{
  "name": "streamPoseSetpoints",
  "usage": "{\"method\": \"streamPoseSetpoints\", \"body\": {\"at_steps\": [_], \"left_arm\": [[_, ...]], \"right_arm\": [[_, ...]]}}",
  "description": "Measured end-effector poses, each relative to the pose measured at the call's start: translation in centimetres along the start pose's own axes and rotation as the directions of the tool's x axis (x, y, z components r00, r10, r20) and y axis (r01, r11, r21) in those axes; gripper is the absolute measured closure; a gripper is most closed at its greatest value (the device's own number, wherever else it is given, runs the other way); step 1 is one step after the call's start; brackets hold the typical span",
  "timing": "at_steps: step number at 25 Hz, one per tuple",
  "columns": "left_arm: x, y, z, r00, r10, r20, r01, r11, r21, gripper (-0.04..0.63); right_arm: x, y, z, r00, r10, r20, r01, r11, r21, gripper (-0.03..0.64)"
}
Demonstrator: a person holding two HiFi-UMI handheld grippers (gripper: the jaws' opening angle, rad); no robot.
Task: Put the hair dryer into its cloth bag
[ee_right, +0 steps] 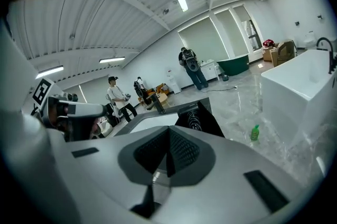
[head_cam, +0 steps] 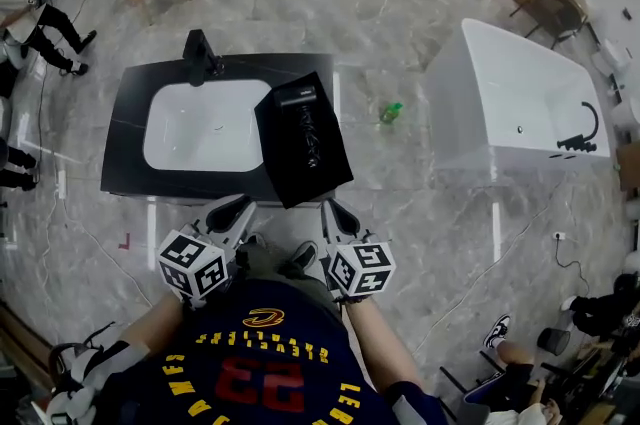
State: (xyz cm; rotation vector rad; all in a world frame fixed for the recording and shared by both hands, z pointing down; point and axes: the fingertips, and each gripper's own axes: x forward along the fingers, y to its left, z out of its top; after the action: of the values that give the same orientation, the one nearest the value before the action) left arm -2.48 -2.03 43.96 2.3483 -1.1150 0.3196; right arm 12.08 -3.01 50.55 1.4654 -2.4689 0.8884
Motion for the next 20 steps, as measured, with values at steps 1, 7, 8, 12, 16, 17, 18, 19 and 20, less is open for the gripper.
{"method": "streamPoseSetpoints", "body": {"at_steps": [1,7,8,12,16,17,18,19,20], "left_arm": [[0.0,0.5,0.1,1.0,0.012,-0.003,-0.012,1.0,-0.003,0.545],[2.0,4.4,1.1,0.998,0.063,-0.015,-0.063,0.998,-0.011,0.545],[2.4,4.8,1.0,0.998,0.062,-0.022,-0.063,0.998,-0.013,0.545],[4.8,6.2,0.9,0.998,0.028,-0.056,-0.029,0.999,-0.017,0.545],[7.1,8.0,1.7,0.998,-0.008,-0.062,0.008,1.0,-0.006,0.545],[7.5,8.6,1.8,0.998,-0.014,-0.063,0.014,1.0,-0.009,0.545],[7.9,9.2,1.8,0.998,-0.02,-0.066,0.019,1.0,-0.014,0.545],[8.2,9.8,1.8,0.997,-0.024,-0.069,0.023,1.0,-0.018,0.545],[8.6,10.4,1.8,0.997,-0.028,-0.073,0.027,0.999,-0.02,0.545]], "right_arm": [[0.5,-0.4,0.1,1.0,-0.008,-0.007,0.008,1.0,-0.002,0.624],[3.9,-2.2,1.8,0.998,-0.048,-0.033,0.047,0.998,-0.043,0.624],[4.3,-2.3,1.8,0.998,-0.052,-0.043,0.05,0.998,-0.049,0.624],[6.4,-2.8,2.5,0.994,-0.068,-0.081,0.062,0.995,-0.076,0.621],[9.5,-3.9,3.2,0.987,-0.101,-0.124,0.089,0.992,-0.094,0.593],[10.3,-4.2,3.1,0.984,-0.108,-0.142,0.095,0.991,-0.096,0.574],[11.2,-4.5,2.8,0.98,-0.116,-0.162,0.101,0.99,-0.097,0.563],[11.9,-4.8,2.6,0.976,-0.125,-0.181,0.108,0.989,-0.099,0.554],[12.6,-5.1,2.4,0.971,-0.134,-0.199,0.116,0.988,-0.101,0.545]]}}
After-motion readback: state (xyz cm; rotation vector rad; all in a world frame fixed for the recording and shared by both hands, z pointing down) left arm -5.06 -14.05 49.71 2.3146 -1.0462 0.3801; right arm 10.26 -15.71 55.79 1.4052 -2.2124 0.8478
